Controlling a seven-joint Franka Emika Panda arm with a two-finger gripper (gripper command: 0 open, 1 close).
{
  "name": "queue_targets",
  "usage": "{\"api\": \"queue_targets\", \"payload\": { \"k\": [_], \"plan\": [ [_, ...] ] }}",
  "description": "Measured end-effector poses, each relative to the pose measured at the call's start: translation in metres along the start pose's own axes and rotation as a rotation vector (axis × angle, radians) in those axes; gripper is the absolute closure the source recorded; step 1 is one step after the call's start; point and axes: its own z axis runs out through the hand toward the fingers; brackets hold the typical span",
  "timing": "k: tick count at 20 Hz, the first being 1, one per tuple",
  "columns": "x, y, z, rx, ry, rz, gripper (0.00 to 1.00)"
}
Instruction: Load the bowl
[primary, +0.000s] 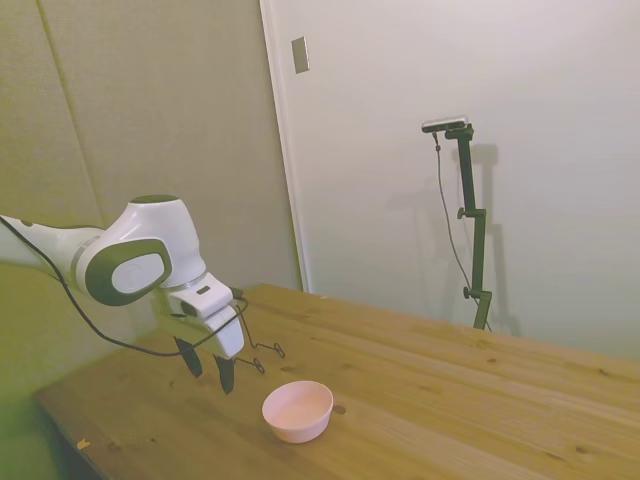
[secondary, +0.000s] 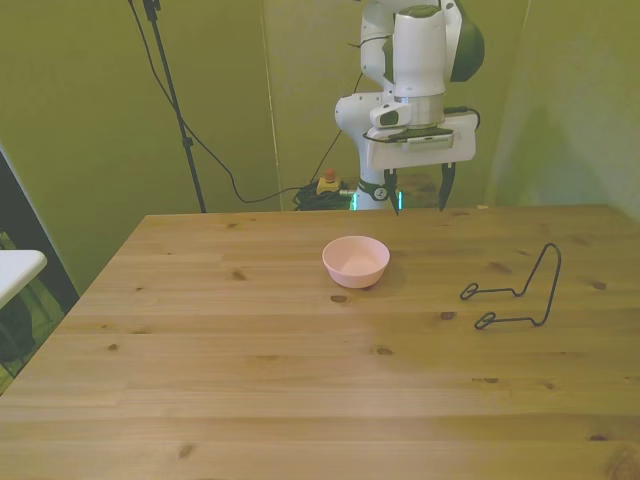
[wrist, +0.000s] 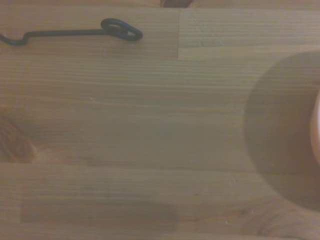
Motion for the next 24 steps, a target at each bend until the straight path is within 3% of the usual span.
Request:
{"api": "queue_targets", "payload": {
  "k": [6,13,24],
  "plan": [
    [0.015,0.011,-0.002,-0.027,0.052,-0.003,0.00],
    [0.054,0.032,0.000,-0.037,0.166,0.086,0.00],
    [0.078,-0.002,0.060,-0.044,0.160,0.133,0.00]
  ]
}}
